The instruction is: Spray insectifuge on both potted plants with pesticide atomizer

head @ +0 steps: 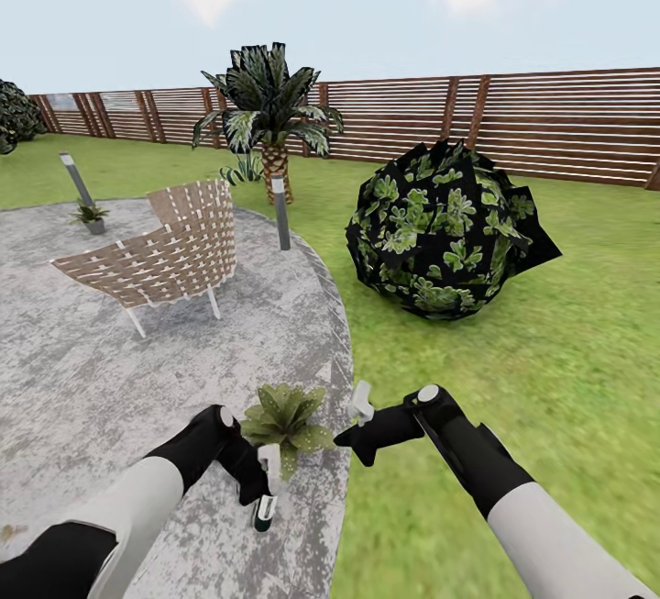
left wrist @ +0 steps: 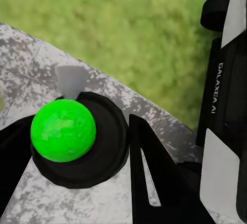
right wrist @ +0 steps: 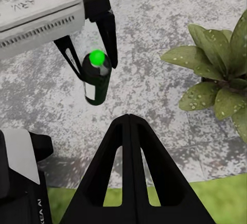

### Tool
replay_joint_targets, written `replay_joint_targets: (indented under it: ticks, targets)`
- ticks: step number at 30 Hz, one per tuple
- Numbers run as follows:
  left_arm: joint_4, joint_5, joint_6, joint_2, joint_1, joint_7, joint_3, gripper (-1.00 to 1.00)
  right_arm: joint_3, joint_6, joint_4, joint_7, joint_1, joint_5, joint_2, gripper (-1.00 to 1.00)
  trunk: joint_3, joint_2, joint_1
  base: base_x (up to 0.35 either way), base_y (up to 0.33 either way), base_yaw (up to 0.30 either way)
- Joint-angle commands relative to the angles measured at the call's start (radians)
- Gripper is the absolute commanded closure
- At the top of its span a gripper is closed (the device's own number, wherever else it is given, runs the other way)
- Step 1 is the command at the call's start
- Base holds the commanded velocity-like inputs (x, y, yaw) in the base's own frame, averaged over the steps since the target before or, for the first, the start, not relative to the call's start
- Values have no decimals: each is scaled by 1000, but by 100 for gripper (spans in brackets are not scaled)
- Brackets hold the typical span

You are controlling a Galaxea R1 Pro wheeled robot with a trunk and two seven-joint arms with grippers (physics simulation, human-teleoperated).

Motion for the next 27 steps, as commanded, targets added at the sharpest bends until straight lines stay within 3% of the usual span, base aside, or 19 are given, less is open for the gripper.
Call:
replay_joint_targets:
  ticks: [1,5,9,16,24,27]
  targets:
    - [-2,-2,8,-9,0,-4,-2,100,1,8,-2,3,-1,2,-1,100,-1,0,0,0,0,0]
    - [-34,-2,7,-44,0,-5,-2,100,1,8,-2,3,-1,2,0,100,-1,0,0,0,0,0]
    - [-49,-1,6,-54,0,-5,-2,100,1,8,-2,2,-1,3,0,100,-1,0,0,0,0,0]
    - [-53,-1,2,-98,0,-7,-2,100,1,8,-2,2,-1,4,-2,100,-1,0,0,0,0,0]
    - [-60,1,1,-120,0,-7,-2,100,0,8,-2,2,-1,4,-3,100,-1,0,0,0,0,0]
    - [-109,1,2,-124,0,-50,-2,100,-1,8,-1,2,-1,4,-4,100,-1,0,0,0,0,0]
